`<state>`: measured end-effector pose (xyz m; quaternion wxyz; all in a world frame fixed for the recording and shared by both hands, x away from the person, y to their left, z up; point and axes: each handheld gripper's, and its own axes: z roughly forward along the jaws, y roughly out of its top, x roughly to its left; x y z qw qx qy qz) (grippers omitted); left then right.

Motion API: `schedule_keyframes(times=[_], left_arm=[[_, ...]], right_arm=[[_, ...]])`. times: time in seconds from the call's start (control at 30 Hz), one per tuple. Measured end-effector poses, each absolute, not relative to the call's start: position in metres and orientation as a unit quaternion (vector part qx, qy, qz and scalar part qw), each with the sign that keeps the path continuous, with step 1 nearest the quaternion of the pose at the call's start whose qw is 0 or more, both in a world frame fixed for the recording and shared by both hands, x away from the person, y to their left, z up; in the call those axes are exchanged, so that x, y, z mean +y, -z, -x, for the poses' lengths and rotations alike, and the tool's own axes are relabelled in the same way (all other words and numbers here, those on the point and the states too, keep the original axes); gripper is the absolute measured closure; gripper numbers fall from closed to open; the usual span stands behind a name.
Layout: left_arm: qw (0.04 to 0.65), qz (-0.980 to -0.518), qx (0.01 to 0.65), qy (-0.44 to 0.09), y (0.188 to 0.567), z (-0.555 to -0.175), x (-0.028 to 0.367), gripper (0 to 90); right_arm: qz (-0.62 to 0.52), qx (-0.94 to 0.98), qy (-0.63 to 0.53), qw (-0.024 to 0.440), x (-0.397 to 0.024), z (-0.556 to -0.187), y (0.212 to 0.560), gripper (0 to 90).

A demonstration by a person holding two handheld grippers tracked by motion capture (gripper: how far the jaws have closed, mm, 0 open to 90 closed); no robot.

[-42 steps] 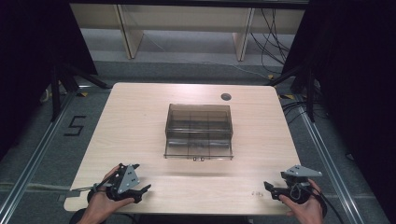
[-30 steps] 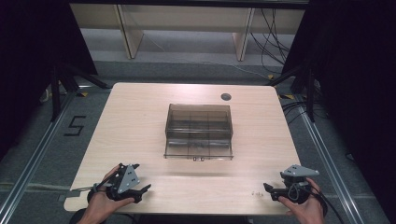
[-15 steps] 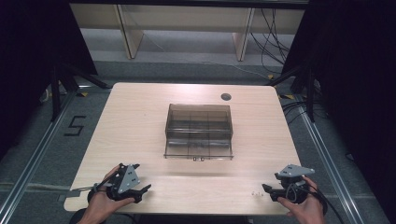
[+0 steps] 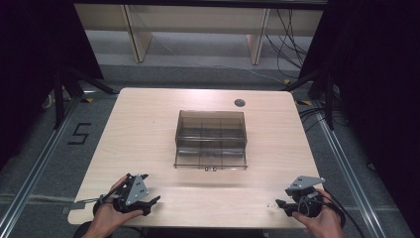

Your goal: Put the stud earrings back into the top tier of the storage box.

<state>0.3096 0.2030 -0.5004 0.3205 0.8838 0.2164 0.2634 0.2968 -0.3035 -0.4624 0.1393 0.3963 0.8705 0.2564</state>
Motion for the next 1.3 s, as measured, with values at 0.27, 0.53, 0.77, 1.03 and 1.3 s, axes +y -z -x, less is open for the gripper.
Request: schedule_keyframes(times=[0.27,0.53,0.77,1.03,1.3], left_arm=[[0.321,-0.885,0.214,-0.261,0.501,-0.310,0.203,19.6],[0.319,-0.884,0.219,-0.264,0.501,-0.310,0.202,19.6],[0.319,-0.883,0.220,-0.265,0.501,-0.310,0.202,19.7],[0.318,-0.884,0.218,-0.262,0.501,-0.310,0.203,19.7],[0.320,-0.883,0.220,-0.264,0.501,-0.311,0.202,19.7]], right_arm=[[-0.373,0.889,-0.235,0.127,-0.298,-0.297,0.459,54.8],[-0.373,0.898,-0.204,0.111,-0.294,-0.299,0.455,59.7],[-0.374,0.910,-0.160,0.083,-0.289,-0.306,0.460,67.5],[-0.352,0.927,-0.113,0.061,-0.280,-0.322,0.467,74.7],[-0.344,0.934,-0.084,0.042,-0.275,-0.327,0.470,77.3]])
